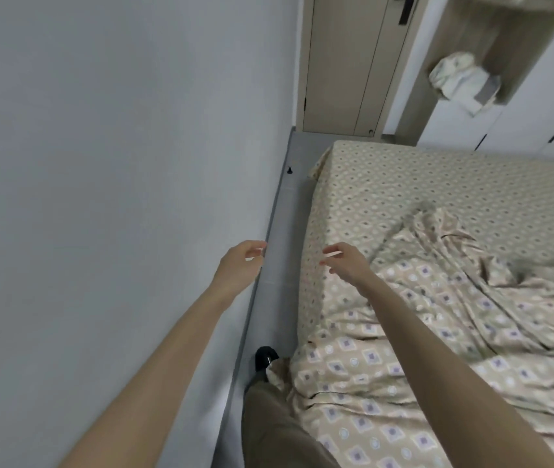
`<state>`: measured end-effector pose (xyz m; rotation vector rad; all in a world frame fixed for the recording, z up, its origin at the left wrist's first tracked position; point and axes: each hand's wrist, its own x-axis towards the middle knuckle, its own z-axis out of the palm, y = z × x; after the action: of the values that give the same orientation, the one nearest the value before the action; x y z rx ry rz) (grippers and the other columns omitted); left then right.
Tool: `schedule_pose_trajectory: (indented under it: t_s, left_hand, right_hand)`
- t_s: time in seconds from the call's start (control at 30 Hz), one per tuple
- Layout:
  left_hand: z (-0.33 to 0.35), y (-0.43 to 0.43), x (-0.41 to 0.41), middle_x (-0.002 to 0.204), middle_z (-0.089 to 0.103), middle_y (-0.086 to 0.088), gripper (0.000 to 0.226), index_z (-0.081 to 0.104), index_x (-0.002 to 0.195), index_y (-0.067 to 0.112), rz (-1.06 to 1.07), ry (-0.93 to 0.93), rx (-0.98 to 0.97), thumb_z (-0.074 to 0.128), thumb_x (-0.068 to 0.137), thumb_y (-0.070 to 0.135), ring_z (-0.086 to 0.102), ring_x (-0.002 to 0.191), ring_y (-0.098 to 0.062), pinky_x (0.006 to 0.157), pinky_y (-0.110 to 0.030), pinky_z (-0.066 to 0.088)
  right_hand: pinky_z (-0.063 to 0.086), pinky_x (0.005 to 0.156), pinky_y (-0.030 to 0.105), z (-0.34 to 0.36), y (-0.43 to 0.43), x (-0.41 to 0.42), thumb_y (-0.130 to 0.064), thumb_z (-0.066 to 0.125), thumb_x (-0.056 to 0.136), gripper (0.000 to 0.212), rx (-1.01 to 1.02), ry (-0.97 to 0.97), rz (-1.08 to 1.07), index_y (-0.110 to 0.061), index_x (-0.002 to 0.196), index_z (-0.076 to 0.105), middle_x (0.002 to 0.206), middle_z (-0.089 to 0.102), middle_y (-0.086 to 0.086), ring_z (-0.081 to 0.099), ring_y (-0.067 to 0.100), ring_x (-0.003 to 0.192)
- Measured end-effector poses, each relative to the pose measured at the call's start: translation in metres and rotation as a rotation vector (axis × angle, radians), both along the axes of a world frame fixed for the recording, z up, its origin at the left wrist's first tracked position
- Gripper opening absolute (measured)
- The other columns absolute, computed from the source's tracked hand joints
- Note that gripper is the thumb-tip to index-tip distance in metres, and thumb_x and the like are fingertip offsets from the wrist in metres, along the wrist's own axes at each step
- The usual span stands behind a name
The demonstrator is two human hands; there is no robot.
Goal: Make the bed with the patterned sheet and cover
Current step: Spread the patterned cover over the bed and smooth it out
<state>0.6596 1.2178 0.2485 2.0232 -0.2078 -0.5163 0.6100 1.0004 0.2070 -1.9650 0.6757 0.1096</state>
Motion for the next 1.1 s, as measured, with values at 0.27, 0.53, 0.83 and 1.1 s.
schedule_pose_trajectory:
  t_s: [0.27, 0.53, 0.83, 1.1]
  left_hand:
    - [-0.009, -0.142, 0.171, 0.136, 0.053, -0.006, 0.038, 0.053, 0.131, 0.013, -0.192, 0.038, 0.145, 0.037, 0.097, 0.010, 0.050, 0.124, -0.022, 0.106, -0.032, 0.039]
    - [-0.044, -0.290, 0.268, 0.136, 0.051, -0.004, 0.037, 0.053, 0.129, 0.020, -0.432, 0.189, 0.208, 0.041, 0.095, 0.017, 0.048, 0.125, -0.023, 0.105, -0.038, 0.041]
    - [-0.107, -0.456, 0.335, 0.122, 0.055, -0.005, 0.039, 0.054, 0.129, 0.017, -0.730, 0.307, 0.344, 0.041, 0.093, 0.010, 0.054, 0.100, -0.020, 0.075, -0.027, 0.045]
    - [-0.143, -0.598, 0.385, 0.126, 0.055, -0.009, 0.030, 0.056, 0.125, 0.016, -1.024, 0.371, 0.497, 0.048, 0.096, 0.013, 0.058, 0.102, -0.022, 0.088, -0.033, 0.047]
  right_hand:
    - [0.046, 0.080, 0.029, 0.002, -0.107, 0.122, -0.020, 0.061, 0.088, 0.025, 0.017, 0.034, -0.193, -0.017, 0.112, 0.058, 0.108, 0.065, 0.006, 0.061, 0.022, 0.096]
    - [0.046, 0.066, 0.027, 0.001, -0.211, 0.147, -0.013, 0.053, 0.091, 0.021, 0.025, 0.086, -0.484, -0.015, 0.111, 0.058, 0.094, 0.066, -0.001, 0.059, 0.019, 0.078]
    - [0.046, 0.064, 0.023, -0.061, -0.294, 0.128, -0.011, 0.051, 0.091, 0.022, 0.138, 0.218, -0.896, -0.014, 0.111, 0.059, 0.085, 0.063, -0.008, 0.058, 0.014, 0.078]
    - [0.044, 0.063, 0.024, -0.101, -0.332, 0.162, -0.013, 0.047, 0.090, 0.025, 0.301, 0.283, -1.294, -0.016, 0.112, 0.058, 0.106, 0.066, 0.003, 0.055, 0.016, 0.083]
